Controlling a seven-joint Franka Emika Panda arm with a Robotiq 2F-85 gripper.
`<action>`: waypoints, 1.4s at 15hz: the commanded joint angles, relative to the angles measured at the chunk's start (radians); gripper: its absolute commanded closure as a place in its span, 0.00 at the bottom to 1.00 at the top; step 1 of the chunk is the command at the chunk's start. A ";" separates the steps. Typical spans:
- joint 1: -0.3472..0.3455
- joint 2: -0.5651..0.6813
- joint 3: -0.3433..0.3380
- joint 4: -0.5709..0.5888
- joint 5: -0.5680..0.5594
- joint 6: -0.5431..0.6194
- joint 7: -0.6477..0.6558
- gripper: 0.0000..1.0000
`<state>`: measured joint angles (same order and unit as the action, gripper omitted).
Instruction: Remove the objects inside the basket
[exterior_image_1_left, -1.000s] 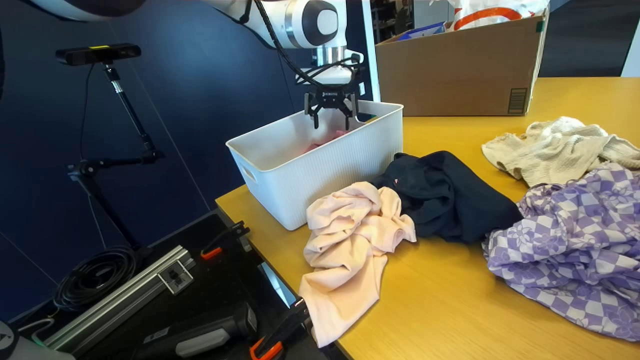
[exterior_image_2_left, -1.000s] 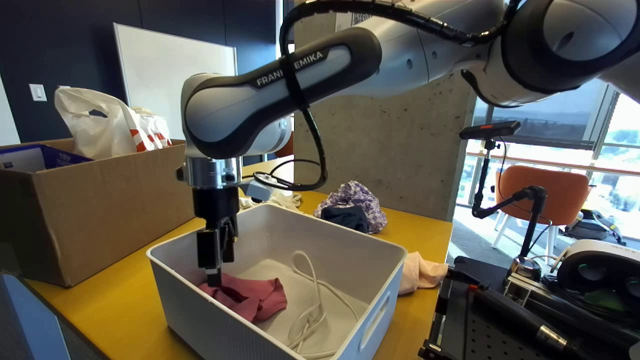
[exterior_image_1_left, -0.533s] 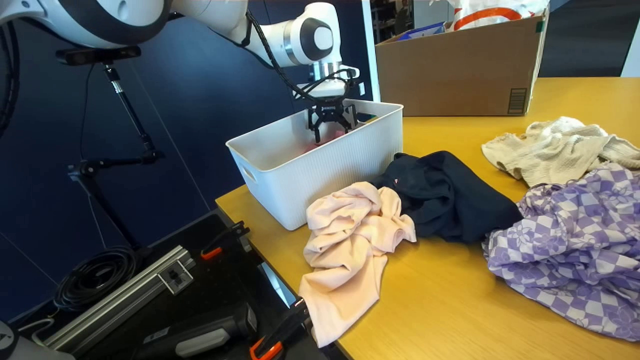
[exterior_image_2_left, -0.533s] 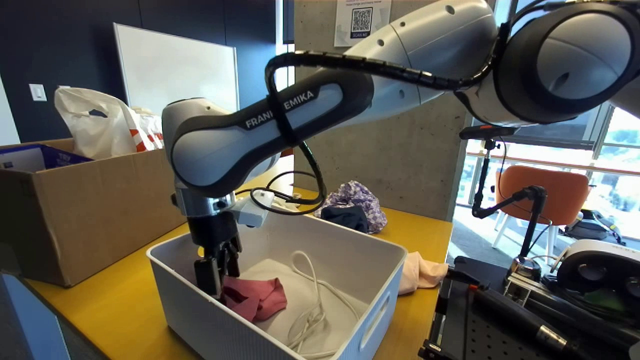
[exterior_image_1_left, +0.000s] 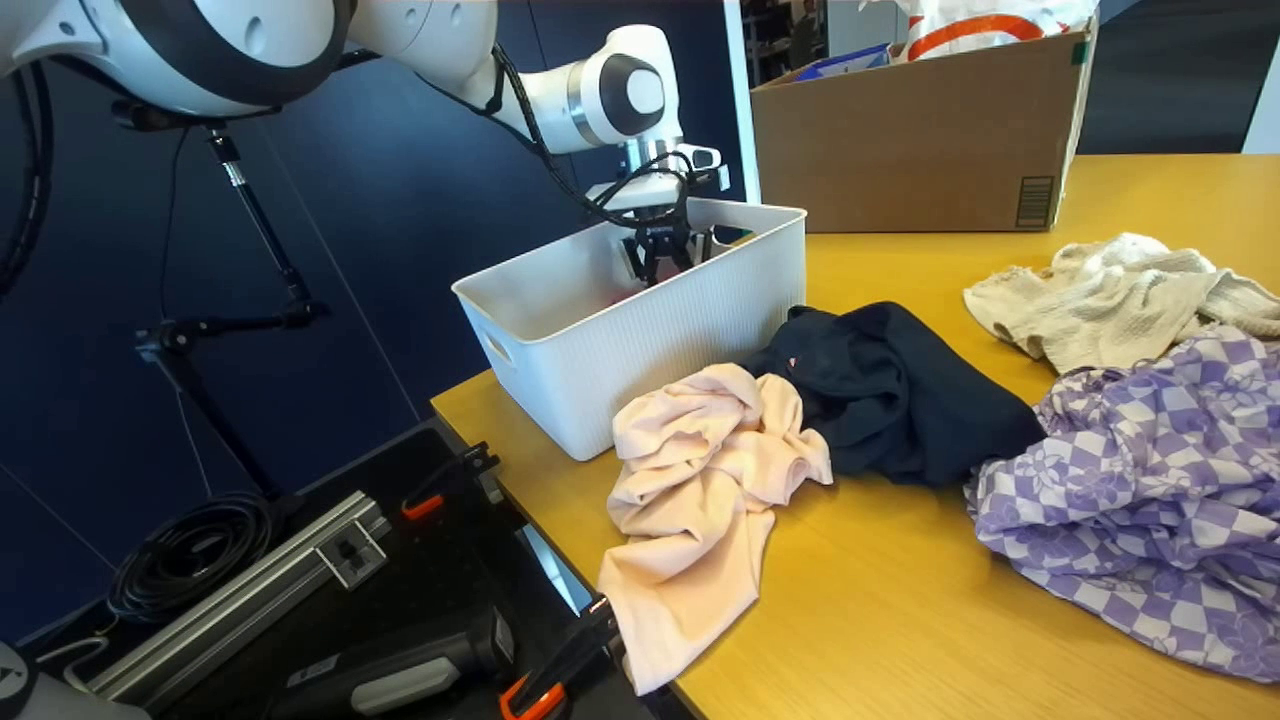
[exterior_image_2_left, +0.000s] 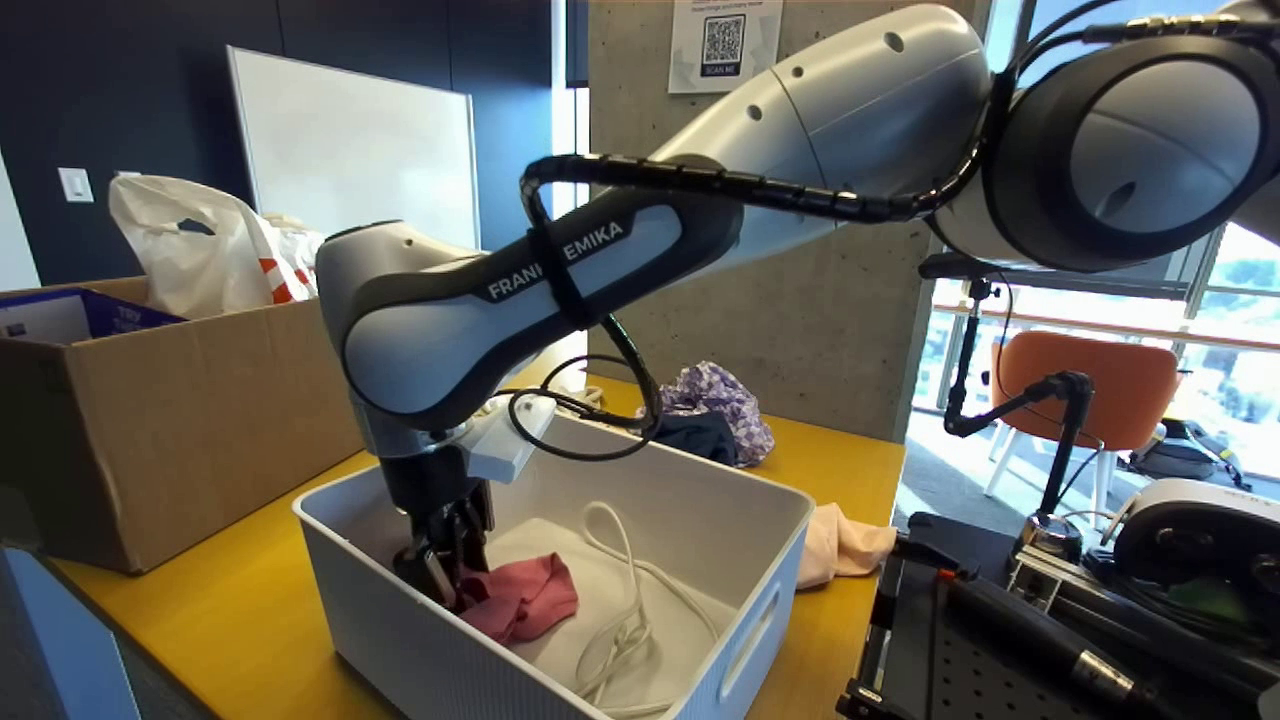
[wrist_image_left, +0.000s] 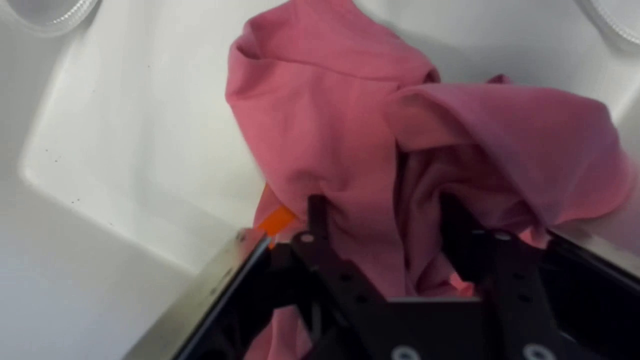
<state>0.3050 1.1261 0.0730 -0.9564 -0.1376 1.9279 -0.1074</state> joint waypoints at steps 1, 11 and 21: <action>0.012 -0.018 -0.025 -0.006 -0.012 -0.007 0.057 0.73; -0.003 -0.246 -0.063 -0.185 -0.017 -0.009 0.155 0.98; -0.061 -0.727 -0.121 -0.569 -0.078 -0.033 0.298 0.98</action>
<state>0.2633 0.5749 -0.0478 -1.3560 -0.1735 1.9167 0.1317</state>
